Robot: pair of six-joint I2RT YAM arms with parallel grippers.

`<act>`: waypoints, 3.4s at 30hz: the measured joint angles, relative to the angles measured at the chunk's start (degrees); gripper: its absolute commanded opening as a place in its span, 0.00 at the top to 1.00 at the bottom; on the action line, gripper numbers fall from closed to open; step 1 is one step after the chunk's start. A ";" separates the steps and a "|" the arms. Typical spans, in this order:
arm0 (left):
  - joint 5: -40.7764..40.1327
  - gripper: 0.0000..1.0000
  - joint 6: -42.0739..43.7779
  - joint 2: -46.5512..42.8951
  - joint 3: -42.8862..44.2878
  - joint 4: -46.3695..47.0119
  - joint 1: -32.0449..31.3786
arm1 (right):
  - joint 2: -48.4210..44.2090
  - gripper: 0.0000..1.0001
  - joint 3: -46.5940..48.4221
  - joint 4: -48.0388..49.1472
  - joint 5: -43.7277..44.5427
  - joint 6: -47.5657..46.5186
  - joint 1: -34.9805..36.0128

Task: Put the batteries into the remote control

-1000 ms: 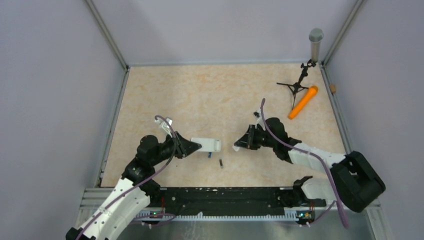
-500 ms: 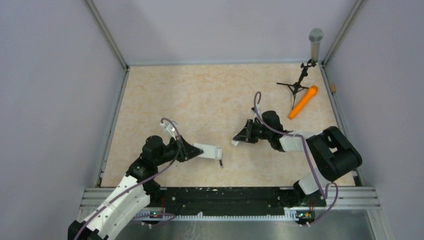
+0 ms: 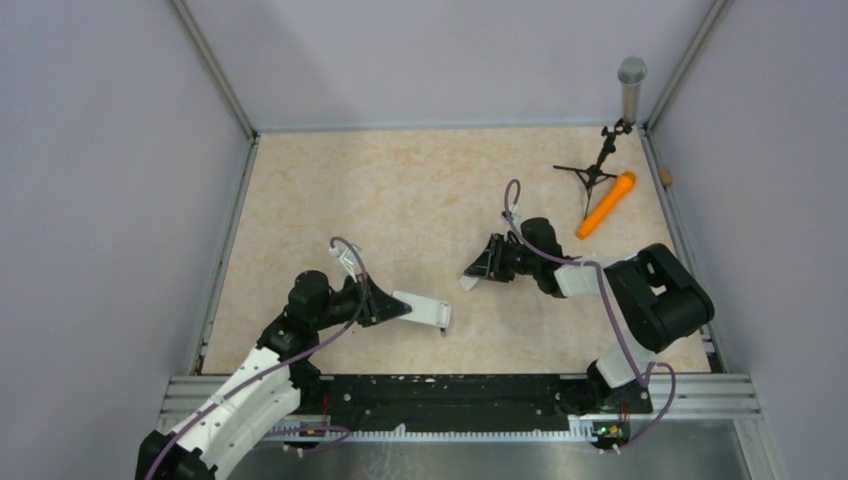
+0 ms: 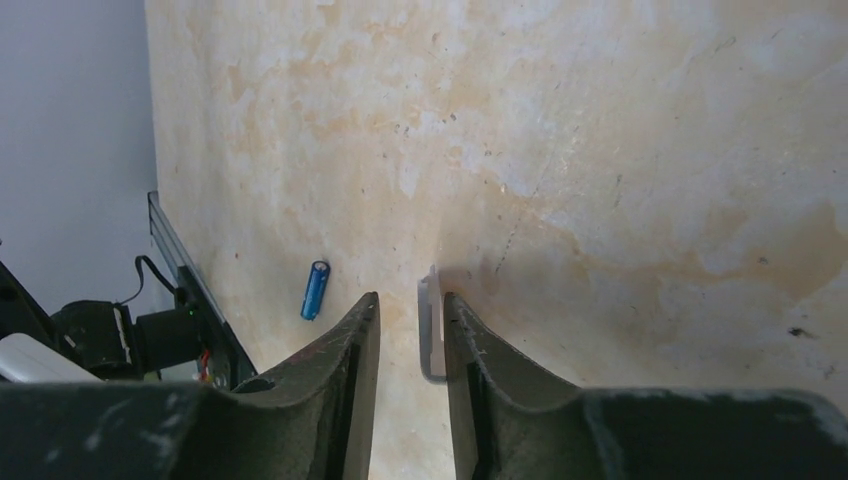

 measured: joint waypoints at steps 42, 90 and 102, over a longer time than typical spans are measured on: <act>0.79 1.00 -8.26 4.63 -12.00 5.64 -8.87 | -19.80 0.56 3.43 -31.74 26.62 -8.04 24.46; -6.60 1.00 -12.61 -13.86 -11.67 -11.91 -9.14 | 4.39 0.76 22.56 -45.90 48.24 -0.98 43.50; -6.75 1.00 -12.66 -16.11 -11.45 -13.86 -9.14 | 6.75 1.00 25.46 -48.96 51.87 0.24 45.40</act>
